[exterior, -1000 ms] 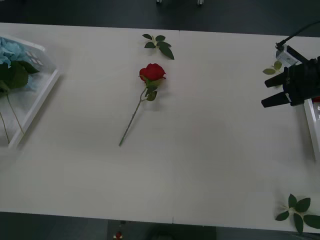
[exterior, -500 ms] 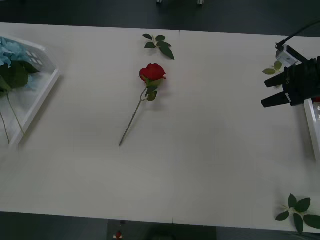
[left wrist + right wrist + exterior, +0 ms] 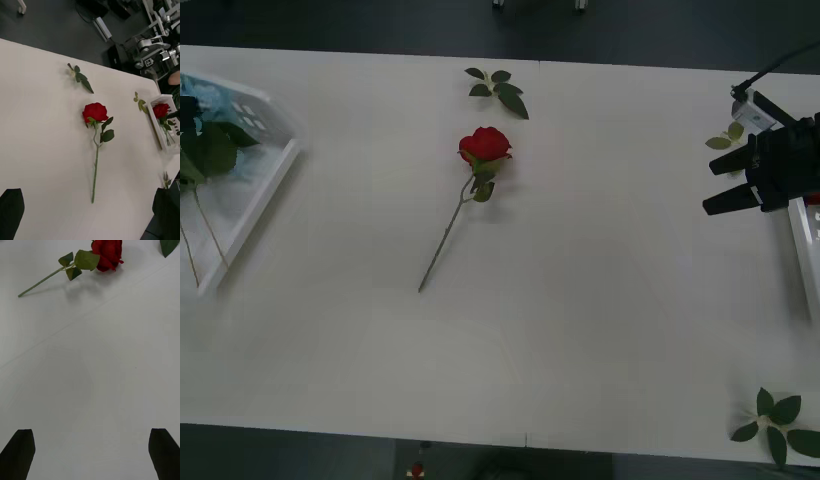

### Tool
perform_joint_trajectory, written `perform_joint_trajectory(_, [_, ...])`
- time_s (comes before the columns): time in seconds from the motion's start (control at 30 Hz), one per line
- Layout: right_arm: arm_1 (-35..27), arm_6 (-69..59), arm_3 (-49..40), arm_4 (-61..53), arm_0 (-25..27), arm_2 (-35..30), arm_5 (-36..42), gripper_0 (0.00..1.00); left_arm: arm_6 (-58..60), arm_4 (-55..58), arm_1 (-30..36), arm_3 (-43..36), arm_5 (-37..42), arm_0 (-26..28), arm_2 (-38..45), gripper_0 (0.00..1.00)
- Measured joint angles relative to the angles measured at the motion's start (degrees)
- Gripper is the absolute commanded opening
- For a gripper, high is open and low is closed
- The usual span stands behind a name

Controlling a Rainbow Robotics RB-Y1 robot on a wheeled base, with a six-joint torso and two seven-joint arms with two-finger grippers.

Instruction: Put the red flowers into the right box and the blue flowers into the left box

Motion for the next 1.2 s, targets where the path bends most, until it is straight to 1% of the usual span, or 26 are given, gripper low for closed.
perform_joint_trajectory(0.1, [0.0, 0.0, 0.0, 0.0, 0.0, 0.0, 0.0, 0.89, 0.0, -3.27, -1.65, -1.23, 0.06, -2.93, -2.2, 1.0])
perform_joint_trajectory(0.2, [0.0, 0.0, 0.01, 0.0, 0.0, 0.0, 0.0, 0.89, 0.0, -6.09, -2.92, -2.45, -0.73, -6.15, -7.88, 1.0])
perform_joint_trajectory(0.3, [0.0, 0.0, 0.03, 0.0, 0.0, 0.0, 0.0, 0.89, 0.0, -9.52, -5.07, -2.56, -3.46, -9.51, -14.32, 1.0])
perform_joint_trajectory(0.4, [0.02, 0.0, 0.04, 0.0, 0.0, 0.0, 0.0, 0.89, 0.0, -12.22, -8.22, -2.56, -7.73, -11.73, -18.87, 1.0])
perform_joint_trajectory(0.6, [0.03, 0.0, 0.04, 0.0, 0.0, 0.0, 0.0, 0.88, 0.0, -16.5, -14.43, -2.56, -16.18, -13.58, -24.64, 1.0])
perform_joint_trajectory(0.83, [0.03, 0.0, 0.05, 0.0, 0.0, 0.0, -0.01, 0.89, 0.0, -19.88, -17.63, -2.56, -24.41, -15.6, -33.79, 1.0])
perform_joint_trajectory(0.93, [0.03, 0.0, 0.05, 0.0, 0.0, 0.0, -0.01, 0.88, 0.02, -22.49, -18.52, -2.56, -26.37, -16.76, -37.5, 1.0])
perform_joint_trajectory(1.07, [0.03, 0.0, 0.05, 0.0, 0.0, 0.0, -0.01, 0.88, 0.78, -27.71, -20.45, -2.56, -28.23, -17.94, -40.19, 1.0])
perform_joint_trajectory(1.2, [0.03, 0.0, 0.05, 0.0, 0.0, 0.0, -0.01, 0.89, 6.89, -31.23, -22.66, -2.56, -30.42, -18.72, -41.63, 1.0])
